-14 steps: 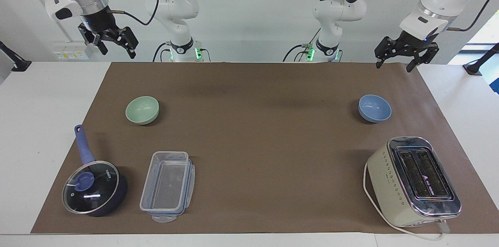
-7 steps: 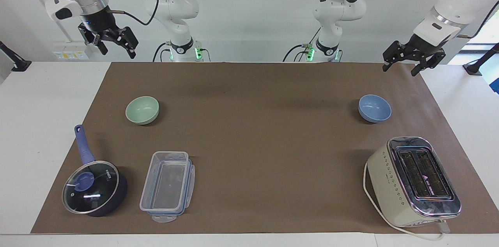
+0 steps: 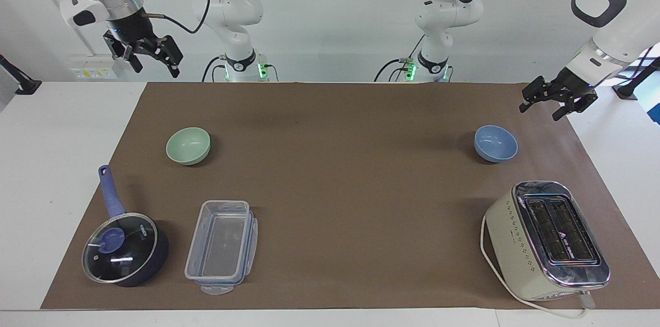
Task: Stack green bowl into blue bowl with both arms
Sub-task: 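Reach the left gripper to the rim of the blue bowl and grasp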
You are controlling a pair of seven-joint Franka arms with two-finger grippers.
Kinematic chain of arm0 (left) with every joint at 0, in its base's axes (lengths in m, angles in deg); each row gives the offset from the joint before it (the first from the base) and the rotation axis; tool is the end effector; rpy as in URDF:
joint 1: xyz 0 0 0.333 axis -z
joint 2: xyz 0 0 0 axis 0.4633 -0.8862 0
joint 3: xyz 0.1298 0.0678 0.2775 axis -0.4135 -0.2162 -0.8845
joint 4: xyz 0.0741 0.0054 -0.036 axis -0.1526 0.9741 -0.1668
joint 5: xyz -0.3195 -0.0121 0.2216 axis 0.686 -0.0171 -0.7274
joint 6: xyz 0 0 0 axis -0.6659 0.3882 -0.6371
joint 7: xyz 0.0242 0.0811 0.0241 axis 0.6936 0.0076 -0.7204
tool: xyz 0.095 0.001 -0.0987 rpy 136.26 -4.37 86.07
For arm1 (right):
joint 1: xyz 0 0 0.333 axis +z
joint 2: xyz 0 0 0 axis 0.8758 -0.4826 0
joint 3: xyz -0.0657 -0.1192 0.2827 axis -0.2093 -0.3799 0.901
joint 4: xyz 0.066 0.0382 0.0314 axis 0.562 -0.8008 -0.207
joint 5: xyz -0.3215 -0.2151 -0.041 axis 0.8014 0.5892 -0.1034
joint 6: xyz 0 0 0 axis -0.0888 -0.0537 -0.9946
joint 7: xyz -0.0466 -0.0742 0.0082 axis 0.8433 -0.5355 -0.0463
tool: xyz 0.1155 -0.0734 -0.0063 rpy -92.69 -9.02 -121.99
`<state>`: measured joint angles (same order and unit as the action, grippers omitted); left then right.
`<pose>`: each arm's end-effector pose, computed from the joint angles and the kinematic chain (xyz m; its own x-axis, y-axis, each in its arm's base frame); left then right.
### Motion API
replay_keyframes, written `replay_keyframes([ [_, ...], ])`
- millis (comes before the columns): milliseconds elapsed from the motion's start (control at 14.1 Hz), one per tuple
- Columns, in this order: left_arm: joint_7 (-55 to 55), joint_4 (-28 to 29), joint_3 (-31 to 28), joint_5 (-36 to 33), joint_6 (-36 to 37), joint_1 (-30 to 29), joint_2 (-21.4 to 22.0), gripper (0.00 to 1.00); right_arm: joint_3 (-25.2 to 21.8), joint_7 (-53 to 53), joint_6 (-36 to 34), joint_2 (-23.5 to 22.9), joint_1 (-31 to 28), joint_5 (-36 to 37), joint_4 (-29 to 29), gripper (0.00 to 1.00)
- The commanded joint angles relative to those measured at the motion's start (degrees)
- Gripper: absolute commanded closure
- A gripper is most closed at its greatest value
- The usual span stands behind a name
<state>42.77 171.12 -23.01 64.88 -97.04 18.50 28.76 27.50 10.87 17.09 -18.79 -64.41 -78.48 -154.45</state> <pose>0.5417 0.0838 0.5140 0.9756 -0.2174 0.0317 -0.2195 -0.9573 0.1884 0.5031 -0.0383 0.6214 0.9800 -0.1985 -0.0150 -0.1985 -0.9801 0.0005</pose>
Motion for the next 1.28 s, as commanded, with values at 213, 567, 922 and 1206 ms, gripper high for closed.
replay_keyframes([
  [213,12.26,12.86,0.48,4.89,-11.71,-7.50,1.78,0.00,-0.22,0.03,-0.25,1.17,-0.51,-1.27,-1.22,0.00],
  [567,22.55,22.89,0.48,9.99,-21.20,-11.90,-1.12,0.00,-0.22,0.12,-0.25,1.17,-0.51,-1.27,-1.22,0.00],
  [922,23.00,24.22,0.48,12.27,-22.98,-12.61,-4.46,0.08,-0.22,0.21,-0.25,1.17,-0.51,-1.01,-1.22,0.00],
  [1206,22.47,25.54,0.57,12.36,-26.48,-10.86,-5.34,0.12,-0.22,0.91,-0.25,1.26,-0.07,-0.92,-1.31,0.00],
])
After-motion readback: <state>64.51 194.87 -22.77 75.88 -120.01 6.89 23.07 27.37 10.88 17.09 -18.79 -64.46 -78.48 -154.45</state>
